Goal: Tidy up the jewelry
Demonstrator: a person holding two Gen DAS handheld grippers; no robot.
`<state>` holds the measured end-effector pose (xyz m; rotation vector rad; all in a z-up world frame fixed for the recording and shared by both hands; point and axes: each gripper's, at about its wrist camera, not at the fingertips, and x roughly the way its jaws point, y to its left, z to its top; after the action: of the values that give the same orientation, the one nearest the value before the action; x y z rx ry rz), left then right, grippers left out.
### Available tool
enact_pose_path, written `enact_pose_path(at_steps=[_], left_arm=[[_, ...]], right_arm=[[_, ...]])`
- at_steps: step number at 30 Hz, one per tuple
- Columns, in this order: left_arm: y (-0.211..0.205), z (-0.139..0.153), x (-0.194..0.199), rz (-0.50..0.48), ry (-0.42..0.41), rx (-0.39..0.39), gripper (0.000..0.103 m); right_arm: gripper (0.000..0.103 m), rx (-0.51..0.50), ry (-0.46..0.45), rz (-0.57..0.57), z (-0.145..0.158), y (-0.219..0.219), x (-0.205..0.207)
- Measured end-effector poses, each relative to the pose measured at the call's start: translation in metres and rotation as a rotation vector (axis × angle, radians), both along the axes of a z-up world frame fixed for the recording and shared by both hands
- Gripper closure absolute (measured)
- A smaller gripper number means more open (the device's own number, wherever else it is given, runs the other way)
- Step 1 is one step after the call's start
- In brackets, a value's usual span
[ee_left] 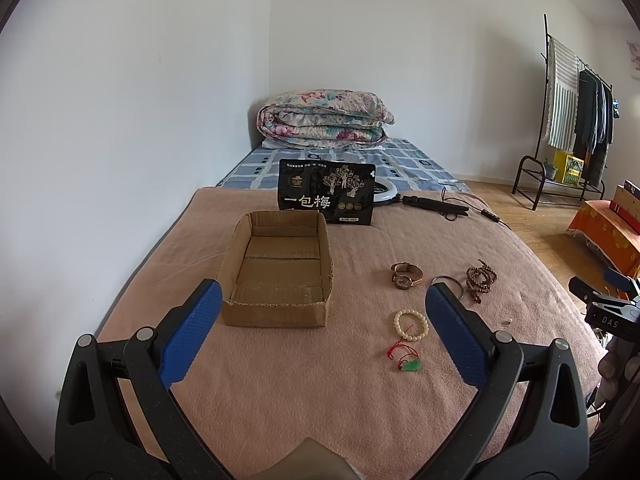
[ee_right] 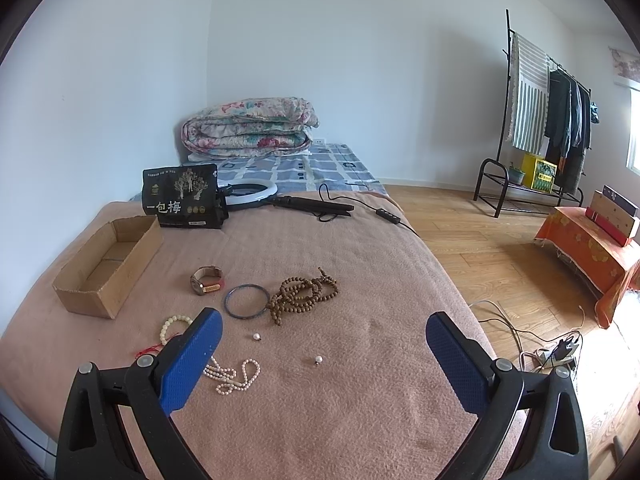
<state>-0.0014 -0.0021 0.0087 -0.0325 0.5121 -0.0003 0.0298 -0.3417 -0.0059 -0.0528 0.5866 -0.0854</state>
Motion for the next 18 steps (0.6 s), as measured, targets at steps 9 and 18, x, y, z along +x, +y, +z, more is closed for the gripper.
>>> enact_pose_path(at_steps=[9,18], left_arm=[[0.0002,-0.0001,-0.0002,-0.001,0.0,-0.001,0.0],[0.0006,-0.0014,-0.0003,0.0,-0.002,-0.001,0.0]], right_arm=[[0.0,0.0,0.0,0.0,-0.0007,-0.0009,-0.0001],[0.0,0.002,0.001,0.002,-0.0003,0.0014,0.0004]])
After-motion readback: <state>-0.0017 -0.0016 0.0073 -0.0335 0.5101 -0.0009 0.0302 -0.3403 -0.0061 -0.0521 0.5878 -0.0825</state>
